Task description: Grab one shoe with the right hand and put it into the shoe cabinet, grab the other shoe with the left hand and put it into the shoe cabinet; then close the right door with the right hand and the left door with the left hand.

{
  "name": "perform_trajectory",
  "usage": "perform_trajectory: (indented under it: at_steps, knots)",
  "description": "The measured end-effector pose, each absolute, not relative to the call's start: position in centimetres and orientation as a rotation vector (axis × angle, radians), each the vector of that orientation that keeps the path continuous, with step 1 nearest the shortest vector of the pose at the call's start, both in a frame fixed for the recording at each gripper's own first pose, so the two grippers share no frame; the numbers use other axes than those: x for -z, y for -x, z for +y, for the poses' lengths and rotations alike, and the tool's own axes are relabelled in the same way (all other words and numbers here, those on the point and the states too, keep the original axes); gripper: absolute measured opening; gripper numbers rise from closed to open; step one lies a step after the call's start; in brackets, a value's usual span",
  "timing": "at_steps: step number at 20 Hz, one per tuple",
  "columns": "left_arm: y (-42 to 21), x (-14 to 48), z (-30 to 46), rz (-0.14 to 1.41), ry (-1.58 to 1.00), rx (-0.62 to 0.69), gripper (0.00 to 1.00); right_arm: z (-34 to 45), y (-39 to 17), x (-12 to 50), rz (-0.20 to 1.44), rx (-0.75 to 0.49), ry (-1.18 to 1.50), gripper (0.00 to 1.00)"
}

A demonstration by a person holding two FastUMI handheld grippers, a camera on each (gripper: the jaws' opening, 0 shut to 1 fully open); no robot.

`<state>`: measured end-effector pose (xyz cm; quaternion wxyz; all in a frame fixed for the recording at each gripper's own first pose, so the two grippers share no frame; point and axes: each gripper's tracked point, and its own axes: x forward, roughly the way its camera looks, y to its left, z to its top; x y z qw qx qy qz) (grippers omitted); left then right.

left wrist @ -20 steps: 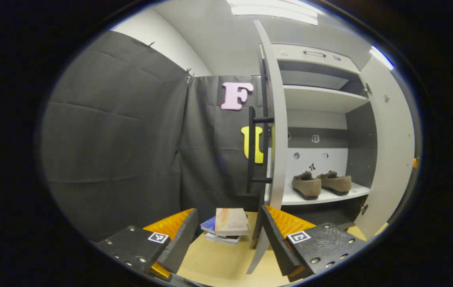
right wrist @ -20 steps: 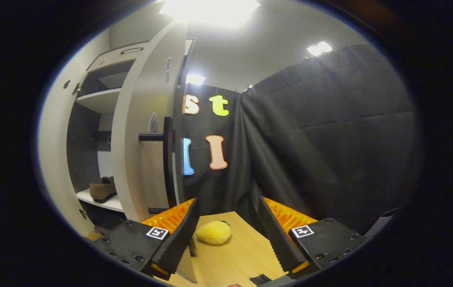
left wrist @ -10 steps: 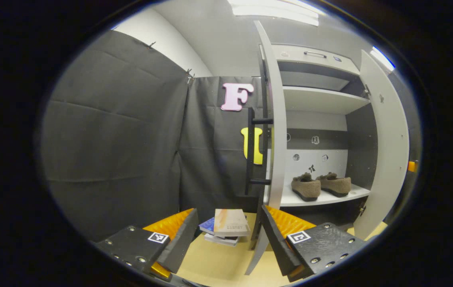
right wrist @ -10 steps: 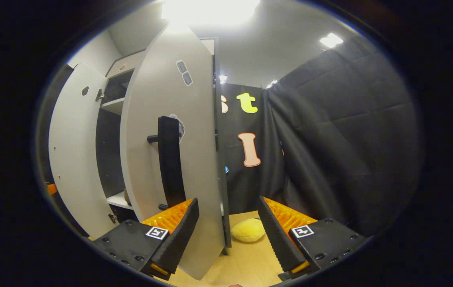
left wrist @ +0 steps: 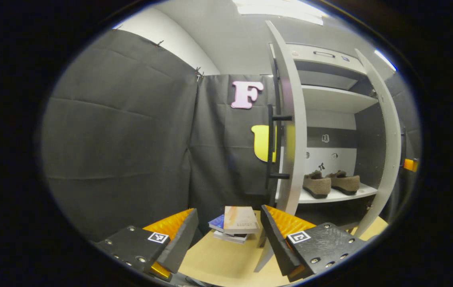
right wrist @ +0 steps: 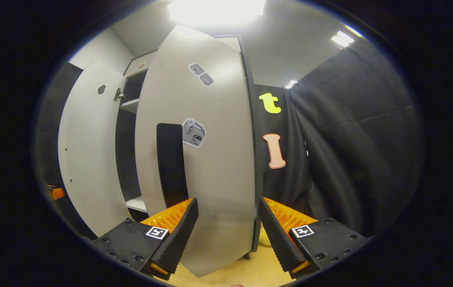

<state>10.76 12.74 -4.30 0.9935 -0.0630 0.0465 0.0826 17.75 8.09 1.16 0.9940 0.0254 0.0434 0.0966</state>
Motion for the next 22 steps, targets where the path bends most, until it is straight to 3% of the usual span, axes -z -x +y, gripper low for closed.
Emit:
perform_trajectory:
  at_steps: [10,17,18,19,22]
  knots:
    - [-9.7,5.6,14.7,0.116,0.129,-0.213,0.94,11.7,-19.9,-0.8,0.091,-0.273,-0.012,0.96]
    - [-12.7,4.1,15.0,0.102,0.135,-0.205,0.92,9.3,-18.5,-0.7,0.07,-0.236,0.037,0.98]
    - [-13.4,3.7,15.1,0.098,0.138,-0.205,0.95,8.7,-18.2,-0.7,0.069,-0.226,0.04,0.98]
    - [-14.3,3.2,15.3,0.093,0.137,-0.21,0.94,8.1,-18.2,-0.6,0.071,-0.219,0.036,0.94]
    - [-16.7,1.4,16.4,0.06,0.135,-0.229,0.94,6.1,-17.8,-0.1,0.091,-0.189,0.015,0.98]
